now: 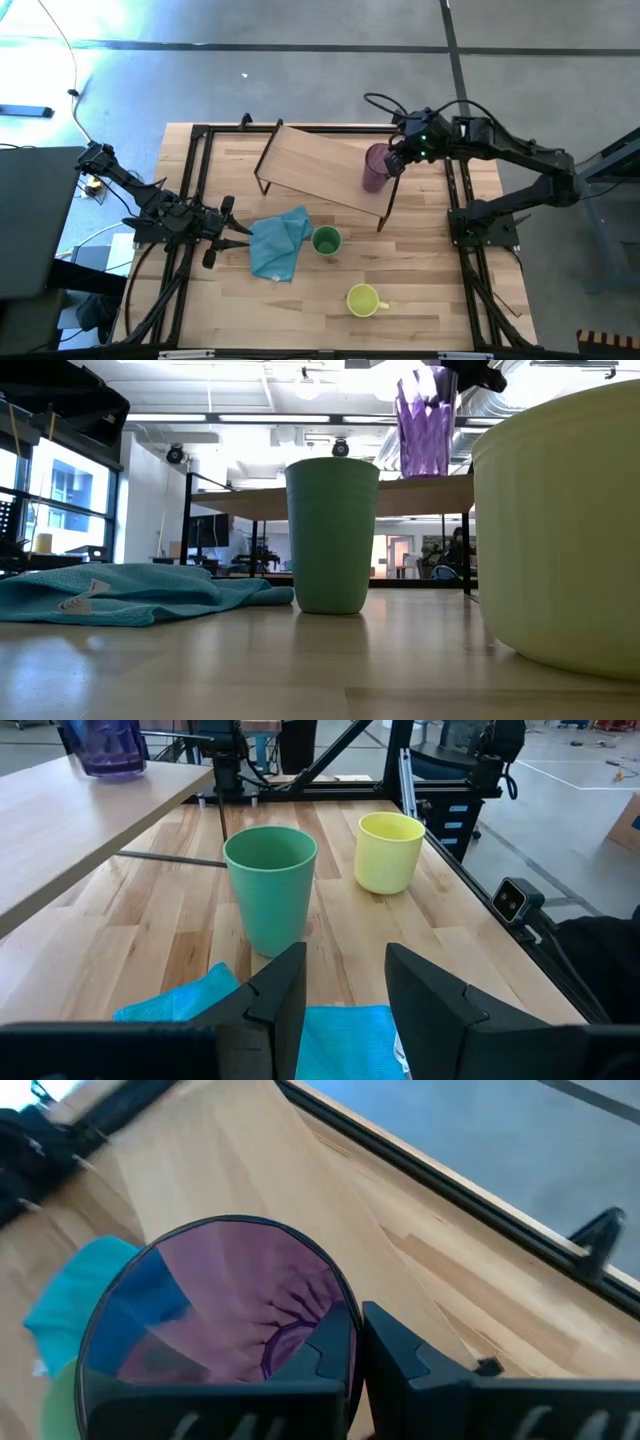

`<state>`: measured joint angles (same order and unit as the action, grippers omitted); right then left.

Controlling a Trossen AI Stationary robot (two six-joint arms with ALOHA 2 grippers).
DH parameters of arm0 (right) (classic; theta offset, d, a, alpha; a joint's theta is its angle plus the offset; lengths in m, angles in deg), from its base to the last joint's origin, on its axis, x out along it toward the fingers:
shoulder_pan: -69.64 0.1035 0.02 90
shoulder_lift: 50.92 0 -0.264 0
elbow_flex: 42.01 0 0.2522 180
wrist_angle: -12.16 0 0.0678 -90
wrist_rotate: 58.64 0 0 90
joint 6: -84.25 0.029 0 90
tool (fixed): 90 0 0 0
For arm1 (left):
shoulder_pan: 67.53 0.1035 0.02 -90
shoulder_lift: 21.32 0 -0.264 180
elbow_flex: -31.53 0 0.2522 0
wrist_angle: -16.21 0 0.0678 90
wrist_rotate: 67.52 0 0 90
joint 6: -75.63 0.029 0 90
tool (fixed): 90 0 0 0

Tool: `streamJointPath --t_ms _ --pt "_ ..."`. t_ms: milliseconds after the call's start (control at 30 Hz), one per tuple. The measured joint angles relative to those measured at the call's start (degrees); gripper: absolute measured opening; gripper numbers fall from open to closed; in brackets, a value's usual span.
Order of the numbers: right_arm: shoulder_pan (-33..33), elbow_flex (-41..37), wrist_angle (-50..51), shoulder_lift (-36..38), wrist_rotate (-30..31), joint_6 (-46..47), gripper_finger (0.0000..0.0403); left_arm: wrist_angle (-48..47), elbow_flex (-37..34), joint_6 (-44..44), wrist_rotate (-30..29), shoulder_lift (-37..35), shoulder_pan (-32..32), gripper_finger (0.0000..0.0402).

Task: Stack small to large cups/mugs on shelf
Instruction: Put the purple cup on the shelf

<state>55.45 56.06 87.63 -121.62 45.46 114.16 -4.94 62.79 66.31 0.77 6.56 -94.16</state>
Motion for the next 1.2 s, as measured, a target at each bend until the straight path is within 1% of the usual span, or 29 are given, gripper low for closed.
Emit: streamJointPath --t_ms 100,267,467,933,1200 --pt "-1.5 0.0 -1.4 -0.2 -2.2 -0.4 0.0 0.0 0.0 0.0 -0.4 0.0 0.0 0.0127" --pt "-3.2 0.0 -1.2 -1.4 -3.6 -1.4 0.0 0.0 0.0 0.0 -0.8 0.0 0.0 0.0127" --pt "-4.2 0.0 -1.2 -1.9 -3.9 -1.5 0.0 0.0 0.0 0.0 -0.8 0.0 0.0 0.0127" --pt "-4.2 0.1 -0.9 -2.0 -4.7 -1.4 0.0 -0.1 0.0 0.0 -0.9 0.0 0.0 0.0126" --pt "-4.0 3.7 3.7 -2.0 -3.2 -0.3 0.0 -0.1 0.0 0.0 -0.9 0.0 0.0 0.0127"
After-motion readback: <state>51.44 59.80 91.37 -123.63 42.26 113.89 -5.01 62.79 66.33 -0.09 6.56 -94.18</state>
